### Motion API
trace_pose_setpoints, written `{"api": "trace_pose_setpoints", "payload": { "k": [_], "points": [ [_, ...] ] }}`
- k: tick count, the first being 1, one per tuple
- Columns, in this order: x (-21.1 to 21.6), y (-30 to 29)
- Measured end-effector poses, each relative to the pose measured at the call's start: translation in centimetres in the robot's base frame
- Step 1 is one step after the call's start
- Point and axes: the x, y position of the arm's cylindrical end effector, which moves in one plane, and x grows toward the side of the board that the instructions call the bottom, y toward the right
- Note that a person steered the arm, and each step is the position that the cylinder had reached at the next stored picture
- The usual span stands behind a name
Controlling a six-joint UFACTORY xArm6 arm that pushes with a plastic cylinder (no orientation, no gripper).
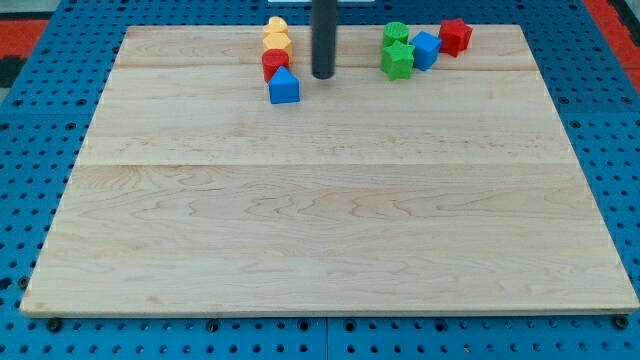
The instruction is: Move the yellow blocks towards the top left corner
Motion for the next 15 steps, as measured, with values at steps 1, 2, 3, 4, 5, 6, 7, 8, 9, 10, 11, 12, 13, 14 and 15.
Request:
{"api": "trace_pose_setpoints", "payload": {
  "k": [1,2,3,4,5,6,7,8,9,10,11,12,13,14,15],
  "points": [
    [-5.2,3.2],
    [-9.4,1.7],
    [-9.2,-2.4],
    [-8.8,-12.9],
    [-5.9,-19.6],
    [-6.0,-13.1],
    [-3.4,-14.2],
    [-3.6,-12.9],
    [-9.3,-10.0],
    [-9.1,-3.3],
    [-5.1,-1.8],
    [-2.0,-5.3],
    [-1.8,-11.6],
    [-2.3,-8.6],
    [-1.3,0.5]
  ]
}}
